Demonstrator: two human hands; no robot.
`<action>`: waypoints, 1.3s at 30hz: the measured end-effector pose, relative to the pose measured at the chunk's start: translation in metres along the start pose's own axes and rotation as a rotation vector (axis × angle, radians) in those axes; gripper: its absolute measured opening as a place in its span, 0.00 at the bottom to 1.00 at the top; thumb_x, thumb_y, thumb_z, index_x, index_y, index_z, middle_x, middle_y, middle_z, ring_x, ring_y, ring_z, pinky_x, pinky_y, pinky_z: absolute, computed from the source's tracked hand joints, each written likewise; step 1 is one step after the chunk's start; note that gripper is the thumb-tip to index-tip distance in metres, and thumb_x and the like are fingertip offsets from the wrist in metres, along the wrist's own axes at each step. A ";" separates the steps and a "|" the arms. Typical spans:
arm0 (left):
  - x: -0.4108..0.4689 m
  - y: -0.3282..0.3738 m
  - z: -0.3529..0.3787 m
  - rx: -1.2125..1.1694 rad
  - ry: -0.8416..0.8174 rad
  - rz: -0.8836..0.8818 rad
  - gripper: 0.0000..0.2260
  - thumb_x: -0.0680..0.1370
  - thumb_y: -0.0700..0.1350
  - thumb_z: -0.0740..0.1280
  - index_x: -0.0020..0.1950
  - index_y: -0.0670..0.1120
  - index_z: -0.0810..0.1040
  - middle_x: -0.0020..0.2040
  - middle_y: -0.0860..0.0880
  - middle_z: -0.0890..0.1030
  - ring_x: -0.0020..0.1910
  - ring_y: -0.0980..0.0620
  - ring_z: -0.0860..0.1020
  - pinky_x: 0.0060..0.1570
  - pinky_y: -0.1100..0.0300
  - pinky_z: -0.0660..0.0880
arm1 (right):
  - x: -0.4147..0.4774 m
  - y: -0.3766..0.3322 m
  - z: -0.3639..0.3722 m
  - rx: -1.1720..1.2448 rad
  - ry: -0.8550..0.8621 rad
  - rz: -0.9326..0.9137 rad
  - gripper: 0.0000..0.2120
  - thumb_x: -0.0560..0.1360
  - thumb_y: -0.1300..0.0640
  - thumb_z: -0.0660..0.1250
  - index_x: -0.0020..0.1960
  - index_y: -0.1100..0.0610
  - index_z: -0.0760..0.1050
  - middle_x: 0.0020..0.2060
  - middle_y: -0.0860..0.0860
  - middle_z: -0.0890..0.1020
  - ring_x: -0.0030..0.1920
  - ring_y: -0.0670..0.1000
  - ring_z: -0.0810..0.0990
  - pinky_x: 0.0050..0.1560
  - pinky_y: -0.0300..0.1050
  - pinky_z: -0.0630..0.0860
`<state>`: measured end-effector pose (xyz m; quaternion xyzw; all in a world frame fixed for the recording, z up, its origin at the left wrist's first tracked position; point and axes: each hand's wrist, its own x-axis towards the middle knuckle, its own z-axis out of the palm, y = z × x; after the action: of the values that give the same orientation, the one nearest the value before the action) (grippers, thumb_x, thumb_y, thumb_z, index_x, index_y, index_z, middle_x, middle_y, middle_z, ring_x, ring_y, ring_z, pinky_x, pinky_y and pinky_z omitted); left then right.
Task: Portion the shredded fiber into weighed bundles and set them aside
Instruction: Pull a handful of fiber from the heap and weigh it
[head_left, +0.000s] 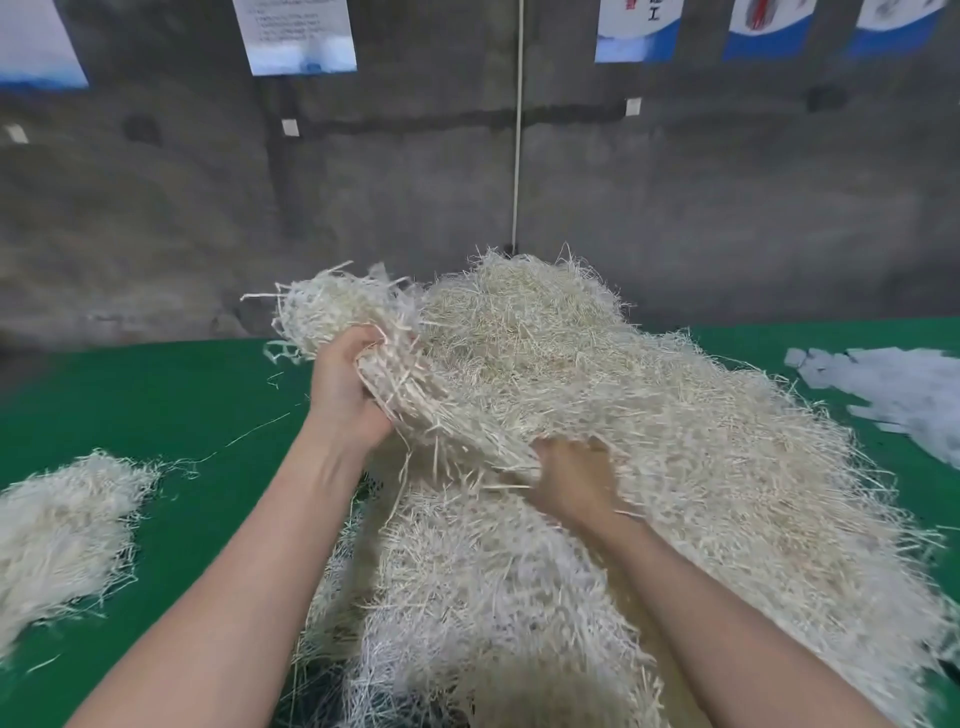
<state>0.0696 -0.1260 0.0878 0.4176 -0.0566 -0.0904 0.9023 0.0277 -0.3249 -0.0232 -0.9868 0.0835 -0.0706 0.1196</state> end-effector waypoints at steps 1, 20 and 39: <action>0.001 0.001 -0.005 0.010 0.041 0.015 0.04 0.72 0.39 0.61 0.44 0.43 0.74 0.38 0.46 0.80 0.30 0.51 0.79 0.35 0.57 0.78 | -0.001 0.018 -0.001 -0.072 0.016 0.037 0.16 0.76 0.46 0.66 0.62 0.49 0.73 0.48 0.49 0.82 0.45 0.49 0.80 0.63 0.51 0.70; -0.012 0.018 0.015 0.414 -0.111 0.140 0.04 0.70 0.37 0.65 0.42 0.43 0.79 0.45 0.48 0.79 0.45 0.50 0.77 0.57 0.48 0.73 | -0.017 -0.055 -0.004 0.497 -0.082 0.004 0.09 0.76 0.60 0.66 0.56 0.57 0.74 0.52 0.55 0.80 0.47 0.52 0.81 0.49 0.49 0.81; 0.019 -0.038 -0.049 2.034 0.175 0.482 0.07 0.66 0.32 0.66 0.37 0.42 0.71 0.30 0.51 0.68 0.31 0.49 0.73 0.27 0.61 0.67 | -0.036 0.047 -0.014 -0.037 0.202 -0.031 0.18 0.71 0.62 0.68 0.61 0.56 0.75 0.43 0.53 0.81 0.46 0.53 0.78 0.45 0.33 0.71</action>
<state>0.0923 -0.1178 0.0283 0.9620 -0.1220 0.2125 0.1209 -0.0166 -0.3666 -0.0255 -0.9779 0.0810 -0.1701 0.0911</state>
